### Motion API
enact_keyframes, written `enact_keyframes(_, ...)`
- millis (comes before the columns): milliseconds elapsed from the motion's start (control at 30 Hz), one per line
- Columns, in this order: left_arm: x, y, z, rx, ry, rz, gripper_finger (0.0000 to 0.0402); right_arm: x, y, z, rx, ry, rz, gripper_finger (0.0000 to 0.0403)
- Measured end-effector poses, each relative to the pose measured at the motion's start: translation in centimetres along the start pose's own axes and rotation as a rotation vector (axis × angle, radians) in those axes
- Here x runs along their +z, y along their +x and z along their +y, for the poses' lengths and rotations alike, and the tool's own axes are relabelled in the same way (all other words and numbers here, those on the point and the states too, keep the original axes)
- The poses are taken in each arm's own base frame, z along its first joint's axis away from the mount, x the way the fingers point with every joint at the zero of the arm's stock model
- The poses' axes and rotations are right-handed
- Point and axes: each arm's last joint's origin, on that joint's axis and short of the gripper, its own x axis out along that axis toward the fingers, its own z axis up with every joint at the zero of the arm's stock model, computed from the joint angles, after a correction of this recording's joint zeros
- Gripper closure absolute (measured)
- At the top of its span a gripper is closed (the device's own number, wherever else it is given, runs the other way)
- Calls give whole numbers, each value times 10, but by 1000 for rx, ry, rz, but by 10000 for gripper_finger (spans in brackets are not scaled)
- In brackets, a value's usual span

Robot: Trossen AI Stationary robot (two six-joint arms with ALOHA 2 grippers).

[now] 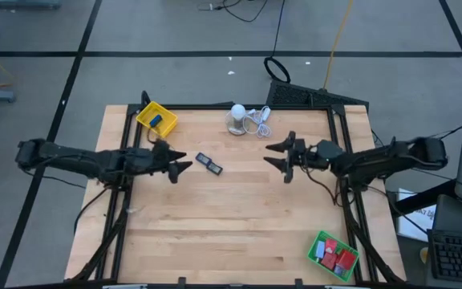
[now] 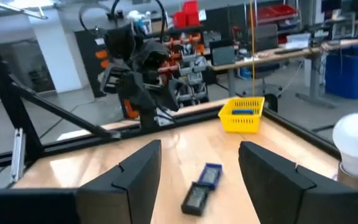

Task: Pick & Place Office items
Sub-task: Put the dark blue digital clock into the yellow bin

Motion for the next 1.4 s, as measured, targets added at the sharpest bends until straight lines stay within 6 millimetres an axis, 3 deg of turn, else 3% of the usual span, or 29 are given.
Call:
enact_keyframes(267, 16, 38, 9, 161, -43, 429, 128, -14, 8, -12, -24, 17, 54, 200)
enact_keyframes(500, 29, 83, 20, 210, 116, 589, 118, -22, 13, -14, 4, 46, 62, 203)
enact_keyframes(733, 34, 117, 17, 201, 492, 713, 90, -23, 13, -12, 54, 54, 77, 204)
enact_keyframes(933, 14, 138, 19, 129, 905, 822, 91, -23, 13, -12, 55, 54, 78, 204)
enact_keyframes(1133, 3, 155, 29, 127, 941, 844, 113, -23, 13, -12, 57, 51, 79, 206)
enact_keyframes(1400, 6, 161, 34, 96, 916, 817, 142, -24, 13, -11, 106, 52, 88, 206)
